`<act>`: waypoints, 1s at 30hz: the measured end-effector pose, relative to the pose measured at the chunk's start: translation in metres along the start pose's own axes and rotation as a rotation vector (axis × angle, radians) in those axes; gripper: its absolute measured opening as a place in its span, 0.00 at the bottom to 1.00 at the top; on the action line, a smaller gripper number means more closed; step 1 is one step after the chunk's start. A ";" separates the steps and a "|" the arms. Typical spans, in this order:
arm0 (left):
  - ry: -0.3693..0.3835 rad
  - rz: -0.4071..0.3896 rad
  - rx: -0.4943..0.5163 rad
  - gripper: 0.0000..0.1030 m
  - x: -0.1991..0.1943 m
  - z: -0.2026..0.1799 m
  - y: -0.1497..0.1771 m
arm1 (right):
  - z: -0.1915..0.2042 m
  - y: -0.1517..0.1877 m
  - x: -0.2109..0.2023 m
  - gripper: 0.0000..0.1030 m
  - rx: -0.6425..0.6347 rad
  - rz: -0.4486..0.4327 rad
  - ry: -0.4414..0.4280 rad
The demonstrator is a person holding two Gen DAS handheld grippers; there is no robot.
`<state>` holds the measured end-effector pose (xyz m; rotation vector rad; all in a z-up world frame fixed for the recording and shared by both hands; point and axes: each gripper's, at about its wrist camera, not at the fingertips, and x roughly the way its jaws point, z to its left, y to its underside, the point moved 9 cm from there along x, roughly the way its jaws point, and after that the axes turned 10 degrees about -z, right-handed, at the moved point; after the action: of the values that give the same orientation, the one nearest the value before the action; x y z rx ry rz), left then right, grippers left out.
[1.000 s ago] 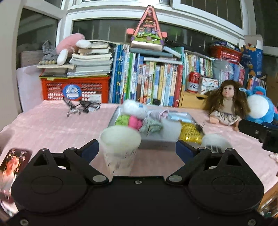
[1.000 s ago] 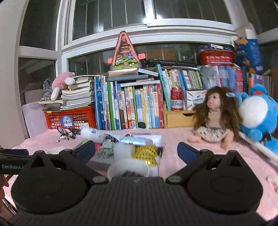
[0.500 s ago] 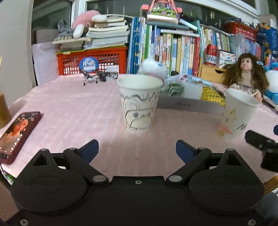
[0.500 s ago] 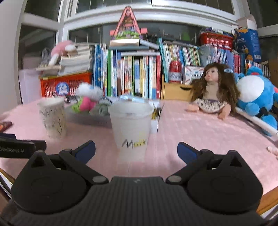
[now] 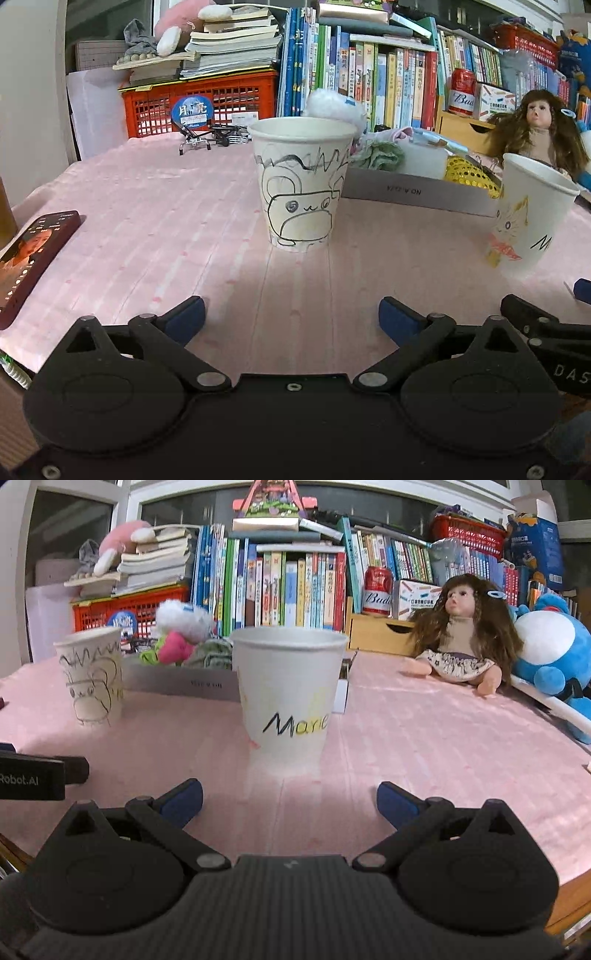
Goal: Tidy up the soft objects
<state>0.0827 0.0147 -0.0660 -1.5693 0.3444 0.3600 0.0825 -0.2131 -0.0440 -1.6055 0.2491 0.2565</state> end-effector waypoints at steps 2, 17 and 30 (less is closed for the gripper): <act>0.001 -0.001 -0.003 1.00 0.001 0.000 0.000 | 0.001 0.001 0.001 1.00 0.004 0.000 -0.001; -0.001 0.000 0.005 1.00 0.002 -0.001 0.001 | 0.000 0.002 0.003 1.00 0.020 0.016 -0.014; 0.000 0.001 0.007 1.00 0.003 -0.001 0.001 | 0.000 0.003 0.003 1.00 0.027 0.021 -0.018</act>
<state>0.0849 0.0133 -0.0676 -1.5626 0.3468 0.3593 0.0849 -0.2135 -0.0477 -1.5742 0.2545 0.2832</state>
